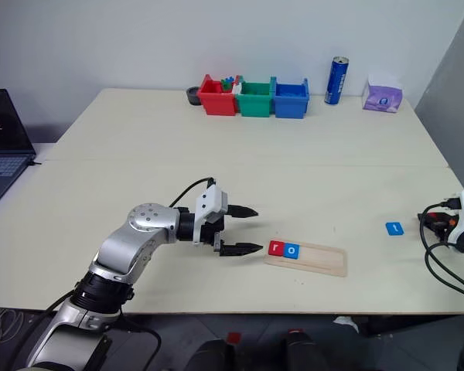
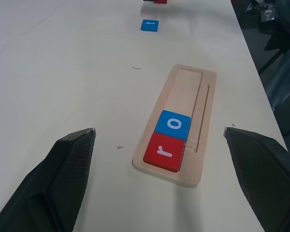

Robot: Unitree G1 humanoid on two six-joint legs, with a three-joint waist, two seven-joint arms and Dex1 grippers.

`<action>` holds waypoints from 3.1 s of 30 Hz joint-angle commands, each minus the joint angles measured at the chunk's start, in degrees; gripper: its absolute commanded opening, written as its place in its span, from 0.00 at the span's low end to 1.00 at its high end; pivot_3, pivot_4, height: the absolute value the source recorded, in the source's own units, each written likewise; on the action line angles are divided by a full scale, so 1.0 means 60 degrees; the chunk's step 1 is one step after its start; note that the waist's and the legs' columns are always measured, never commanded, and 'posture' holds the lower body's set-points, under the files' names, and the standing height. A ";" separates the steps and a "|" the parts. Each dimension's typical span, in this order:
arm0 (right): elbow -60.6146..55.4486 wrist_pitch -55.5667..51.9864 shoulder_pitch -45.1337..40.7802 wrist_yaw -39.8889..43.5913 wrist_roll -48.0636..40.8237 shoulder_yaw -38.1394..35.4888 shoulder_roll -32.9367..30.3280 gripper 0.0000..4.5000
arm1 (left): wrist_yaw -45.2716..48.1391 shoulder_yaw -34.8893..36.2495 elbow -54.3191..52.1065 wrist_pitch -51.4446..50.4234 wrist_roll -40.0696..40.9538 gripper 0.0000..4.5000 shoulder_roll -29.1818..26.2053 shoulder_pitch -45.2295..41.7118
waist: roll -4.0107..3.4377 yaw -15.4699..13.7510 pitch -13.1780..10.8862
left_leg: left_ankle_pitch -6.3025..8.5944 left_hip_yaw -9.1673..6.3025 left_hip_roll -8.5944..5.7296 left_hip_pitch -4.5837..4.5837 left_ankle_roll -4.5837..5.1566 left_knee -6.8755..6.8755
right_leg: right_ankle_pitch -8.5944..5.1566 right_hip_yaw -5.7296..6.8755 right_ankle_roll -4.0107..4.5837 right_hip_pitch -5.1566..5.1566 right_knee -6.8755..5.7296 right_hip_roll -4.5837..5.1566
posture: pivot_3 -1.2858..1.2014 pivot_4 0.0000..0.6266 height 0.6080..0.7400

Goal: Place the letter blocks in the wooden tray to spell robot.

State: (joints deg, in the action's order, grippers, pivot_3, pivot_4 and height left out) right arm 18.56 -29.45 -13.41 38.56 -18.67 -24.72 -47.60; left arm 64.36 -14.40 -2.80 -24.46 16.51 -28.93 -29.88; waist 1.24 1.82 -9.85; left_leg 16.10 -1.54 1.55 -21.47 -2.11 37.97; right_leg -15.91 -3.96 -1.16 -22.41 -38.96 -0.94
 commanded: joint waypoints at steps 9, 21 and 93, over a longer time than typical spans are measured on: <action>-0.9370 -0.5255 0.3360 -0.3530 -0.2414 -0.0971 0.3049 0.32 | 0.0478 0.0108 -0.0350 0.0340 0.0317 1.00 -0.0129 0.0203 | -0.0013 0.0009 0.0004 | -0.0001 -0.0012 0.0003 -0.0010 -0.0001 0.0009 | -0.0026 0.0007 -0.0045 -0.0006 -0.0003 -0.0002 | 0.52 0.24 1.00; -0.8799 -0.5037 0.3170 -0.5071 -0.1520 0.0095 0.4426 0.49 | 0.0636 0.0128 -0.0253 0.0701 0.0143 1.00 -0.0418 0.0416 | -0.0017 0.0003 0.0010 | -0.0001 0.0014 -0.0001 -0.0101 0.0001 0.0002 | -0.0025 -0.0008 -0.0044 -0.0126 -0.0010 -0.0004 | 0.52 0.24 1.00; -0.6640 -0.0224 0.1510 0.5038 -0.0591 0.2967 -0.1977 0.32 | 0.0115 0.0600 -0.0508 0.0529 0.0165 1.00 -0.1009 0.1166 | 0.0001 0.0019 -0.0002 | -0.0004 0.0004 0.0012 -0.0076 0.0008 0.0019 | 0.0024 -0.0002 0.0000 -0.0121 -0.0026 -0.0011 | 0.52 0.24 1.00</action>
State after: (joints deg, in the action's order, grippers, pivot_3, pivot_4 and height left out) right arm -16.35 -28.11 -4.74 70.66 -19.86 -5.35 -59.82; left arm 64.66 -12.76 -4.37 -22.09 16.81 -34.30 -23.08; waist 1.24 1.93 -9.86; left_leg 16.07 -1.53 1.61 -21.93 -2.06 38.09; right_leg -15.77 -3.96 -1.17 -23.14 -39.11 -1.01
